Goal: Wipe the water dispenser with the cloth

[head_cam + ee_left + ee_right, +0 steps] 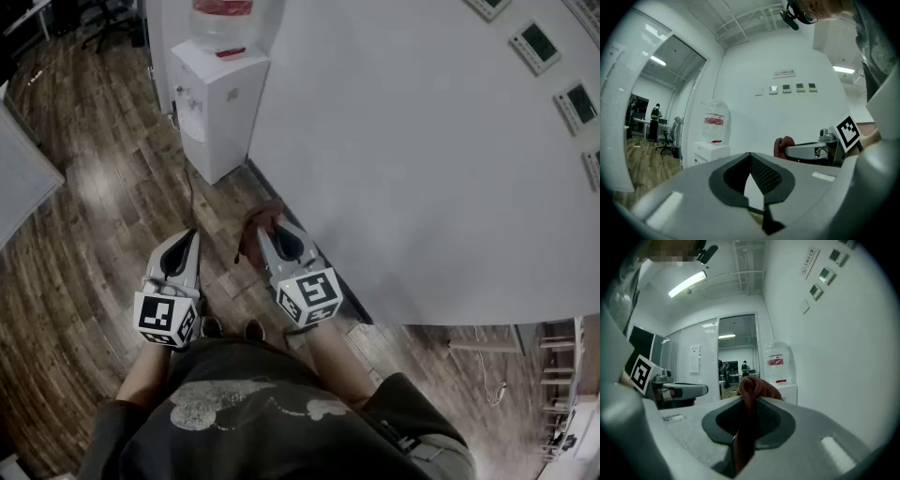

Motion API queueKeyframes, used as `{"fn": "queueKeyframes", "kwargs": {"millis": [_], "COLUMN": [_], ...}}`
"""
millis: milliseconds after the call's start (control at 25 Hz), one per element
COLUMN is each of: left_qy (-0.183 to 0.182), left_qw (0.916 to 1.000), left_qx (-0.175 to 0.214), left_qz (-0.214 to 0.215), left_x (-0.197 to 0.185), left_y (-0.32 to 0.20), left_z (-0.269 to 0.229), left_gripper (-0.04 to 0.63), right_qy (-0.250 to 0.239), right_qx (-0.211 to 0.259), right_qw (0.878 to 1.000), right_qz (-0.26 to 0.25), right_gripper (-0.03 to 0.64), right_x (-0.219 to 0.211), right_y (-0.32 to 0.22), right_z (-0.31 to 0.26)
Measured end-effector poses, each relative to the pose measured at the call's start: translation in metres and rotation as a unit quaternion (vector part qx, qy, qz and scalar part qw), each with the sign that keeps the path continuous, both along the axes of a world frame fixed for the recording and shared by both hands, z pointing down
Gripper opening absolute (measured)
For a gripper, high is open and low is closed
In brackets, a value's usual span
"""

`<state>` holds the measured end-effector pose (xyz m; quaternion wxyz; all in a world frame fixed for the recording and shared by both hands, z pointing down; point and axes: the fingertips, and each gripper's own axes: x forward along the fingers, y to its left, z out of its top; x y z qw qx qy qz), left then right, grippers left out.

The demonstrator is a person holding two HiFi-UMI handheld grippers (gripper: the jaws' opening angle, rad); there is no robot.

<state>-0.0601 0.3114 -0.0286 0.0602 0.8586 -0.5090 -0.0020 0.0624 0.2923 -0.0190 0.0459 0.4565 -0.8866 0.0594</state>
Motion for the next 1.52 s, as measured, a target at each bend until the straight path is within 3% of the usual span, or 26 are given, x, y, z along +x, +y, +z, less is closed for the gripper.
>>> {"fn": "queueKeyframes", "kwargs": {"millis": [920, 1520], "left_qy": [0.007, 0.013], "left_qw": [0.9993, 0.9992], "left_qx": [-0.005, -0.004], "left_qz": [-0.037, -0.038], "left_x": [-0.027, -0.089], "left_y": [-0.006, -0.039], "left_z": [0.003, 0.017], "left_gripper": [0.018, 0.018], "right_qy": [-0.002, -0.022], "right_qx": [-0.004, -0.008], "right_qw": [1.000, 0.996], "right_qz": [-0.004, 0.083], "right_gripper": [0.040, 0.043], "right_x": [-0.006, -0.020], "right_y": [-0.005, -0.054], "right_z": [0.001, 0.011]}}
